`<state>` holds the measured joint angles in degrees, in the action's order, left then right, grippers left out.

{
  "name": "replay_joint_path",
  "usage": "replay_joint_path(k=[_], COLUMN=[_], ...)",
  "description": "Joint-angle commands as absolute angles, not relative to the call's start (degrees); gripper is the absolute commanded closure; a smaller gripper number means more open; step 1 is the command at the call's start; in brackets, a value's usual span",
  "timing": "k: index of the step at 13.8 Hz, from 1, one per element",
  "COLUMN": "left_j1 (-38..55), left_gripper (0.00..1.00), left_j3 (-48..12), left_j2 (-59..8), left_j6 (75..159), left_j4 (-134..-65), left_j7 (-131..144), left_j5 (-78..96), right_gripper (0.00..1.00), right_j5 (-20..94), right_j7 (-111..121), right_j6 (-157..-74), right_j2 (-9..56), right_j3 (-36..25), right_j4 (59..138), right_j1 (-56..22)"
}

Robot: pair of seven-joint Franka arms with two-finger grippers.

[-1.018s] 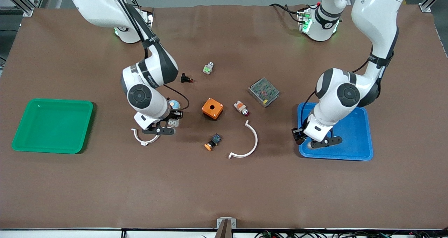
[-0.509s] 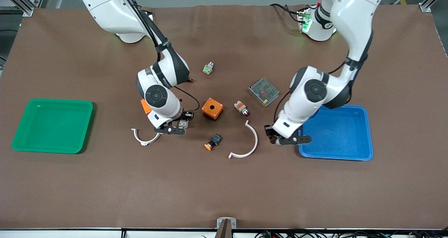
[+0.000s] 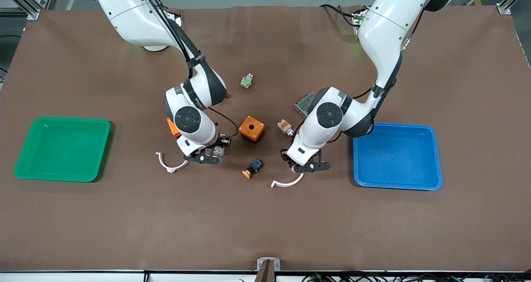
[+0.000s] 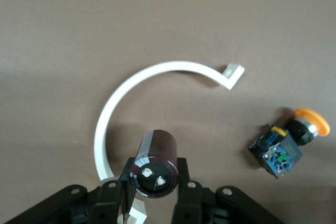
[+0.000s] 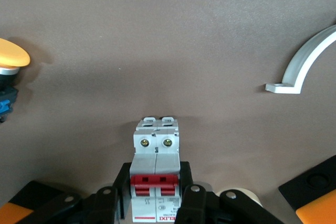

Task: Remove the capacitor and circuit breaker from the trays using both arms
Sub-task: 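Lower the breaker near the orange box and open the right gripper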

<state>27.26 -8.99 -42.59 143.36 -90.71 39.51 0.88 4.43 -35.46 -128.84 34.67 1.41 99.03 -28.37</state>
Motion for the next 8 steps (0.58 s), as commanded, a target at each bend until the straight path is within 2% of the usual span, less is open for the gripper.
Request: replay_joint_path(k=[1,3,4,5,7,8], left_j1=[30.4,30.8,30.8,30.9,30.8,30.3], left_gripper=[0.92,0.74,0.53,0.01,0.0,0.0], left_j3=[-6.1,-6.0,-6.0,-5.7,-5.7,-5.7], left_j2=[-44.6,-45.7,-45.7,-45.4,-44.2,-43.8], left_j6=[142.1,142.1,142.0,141.7,140.2,136.5], left_j4=[-88.6,-88.7,-88.7,-88.7,-87.6,-85.4], left_j7=[40.7,40.9,40.9,40.8,40.7,40.5], left_j5=[-0.8,-0.8,-0.8,-1.3,-3.8,-4.5], right_gripper=[0.67,0.13,0.01,0.0,0.0,0.0], right_j5=[5.5,5.5,5.4,5.4,5.4,5.4], right_j7=[-36.1,-36.6,-37.3,-37.7,-37.8,-37.8], right_j6=[-128.6,-128.0,-126.2,-122.2,-114.8,-111.0], right_j2=[36.2,35.8,34.7,32.5,27.4,24.5], right_j3=[1.1,1.1,1.1,1.1,1.1,1.1], right_j4=[97.4,97.5,97.6,97.4,97.5,97.6], right_j1=[-28.9,-29.3,-29.4,-29.5,-29.4,-29.2])
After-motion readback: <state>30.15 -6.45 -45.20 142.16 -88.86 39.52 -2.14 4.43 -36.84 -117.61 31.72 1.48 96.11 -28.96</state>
